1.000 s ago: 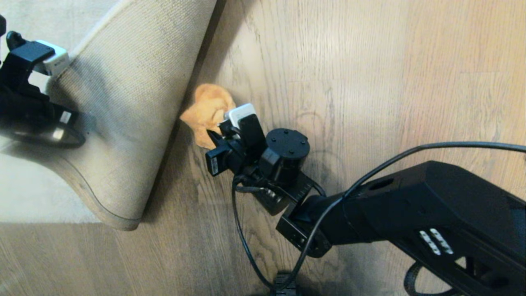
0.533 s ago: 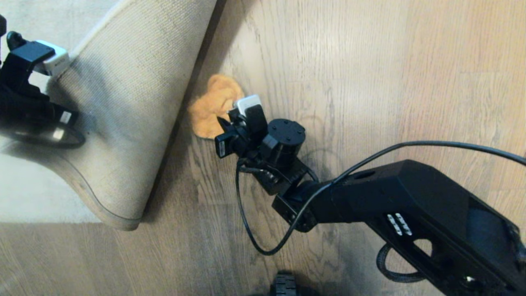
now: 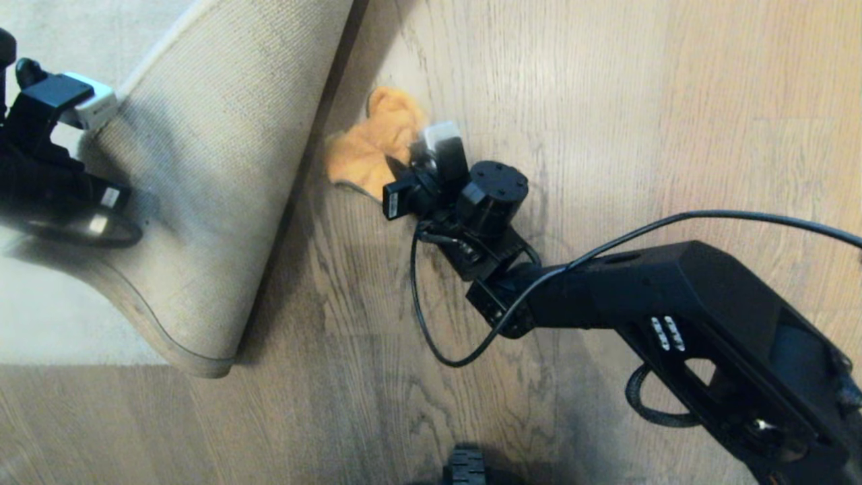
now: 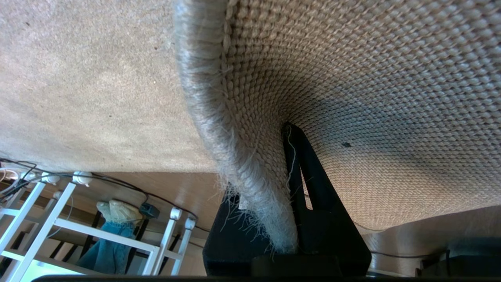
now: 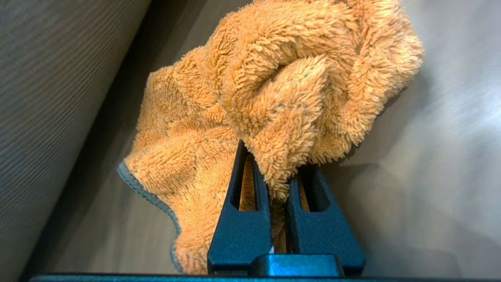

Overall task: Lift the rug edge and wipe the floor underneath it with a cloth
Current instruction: Wipe the floor under the carpet with a rag

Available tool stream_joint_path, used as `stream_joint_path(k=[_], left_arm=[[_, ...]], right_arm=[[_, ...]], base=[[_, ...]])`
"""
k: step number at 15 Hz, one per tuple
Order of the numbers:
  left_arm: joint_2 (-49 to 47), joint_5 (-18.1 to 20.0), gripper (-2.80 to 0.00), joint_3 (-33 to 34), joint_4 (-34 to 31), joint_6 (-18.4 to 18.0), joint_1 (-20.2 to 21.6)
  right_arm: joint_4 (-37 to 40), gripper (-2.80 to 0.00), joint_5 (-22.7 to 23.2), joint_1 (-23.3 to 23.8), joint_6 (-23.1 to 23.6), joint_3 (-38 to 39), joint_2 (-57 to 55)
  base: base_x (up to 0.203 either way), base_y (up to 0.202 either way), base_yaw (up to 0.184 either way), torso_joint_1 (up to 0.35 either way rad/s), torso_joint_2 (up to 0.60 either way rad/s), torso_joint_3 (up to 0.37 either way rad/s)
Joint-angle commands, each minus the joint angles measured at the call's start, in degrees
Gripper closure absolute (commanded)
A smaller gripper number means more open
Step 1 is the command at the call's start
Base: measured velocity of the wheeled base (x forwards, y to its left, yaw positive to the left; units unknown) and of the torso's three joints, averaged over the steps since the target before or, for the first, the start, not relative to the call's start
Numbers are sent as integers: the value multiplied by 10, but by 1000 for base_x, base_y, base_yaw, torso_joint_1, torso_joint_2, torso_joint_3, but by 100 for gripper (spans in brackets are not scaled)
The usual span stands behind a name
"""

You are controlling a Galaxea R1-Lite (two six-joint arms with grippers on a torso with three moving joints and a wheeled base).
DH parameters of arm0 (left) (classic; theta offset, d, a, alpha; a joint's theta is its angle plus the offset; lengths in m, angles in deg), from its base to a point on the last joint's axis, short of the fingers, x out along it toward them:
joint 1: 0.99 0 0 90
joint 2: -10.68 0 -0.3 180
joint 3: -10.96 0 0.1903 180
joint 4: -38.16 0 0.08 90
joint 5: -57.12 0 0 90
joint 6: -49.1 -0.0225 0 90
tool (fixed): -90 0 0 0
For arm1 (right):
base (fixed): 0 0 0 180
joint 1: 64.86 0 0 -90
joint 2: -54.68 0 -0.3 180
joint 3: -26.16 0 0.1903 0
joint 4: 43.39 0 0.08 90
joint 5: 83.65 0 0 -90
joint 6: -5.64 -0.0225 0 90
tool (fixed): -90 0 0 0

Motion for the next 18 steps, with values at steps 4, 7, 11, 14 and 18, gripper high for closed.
stream_joint_path(k=[4,7,11,14,18], left_arm=[[-2,-1,0,5,-2,-1,0],[-2,0,0,5,-2,-1,0],[-2,-1,0,4,-2,-1,0],[-1,-1,0,4,-2,-1,0],[-1,-1,0,4,-2,-1,0]], right_arm=[[4,0,-4,44,1,-1,33],[7,0,-4,59,1,0,40],[7,0,-3,53,2,6,42],[3,0,-3,16,3,29,42],[-11,0,-4,-64,4,77,40]], base=[[0,0,0,0,0,0],[0,0,0,0,0,0],[0,0,0,0,0,0],[0,0,0,0,0,0],[0,0,0,0,0,0]])
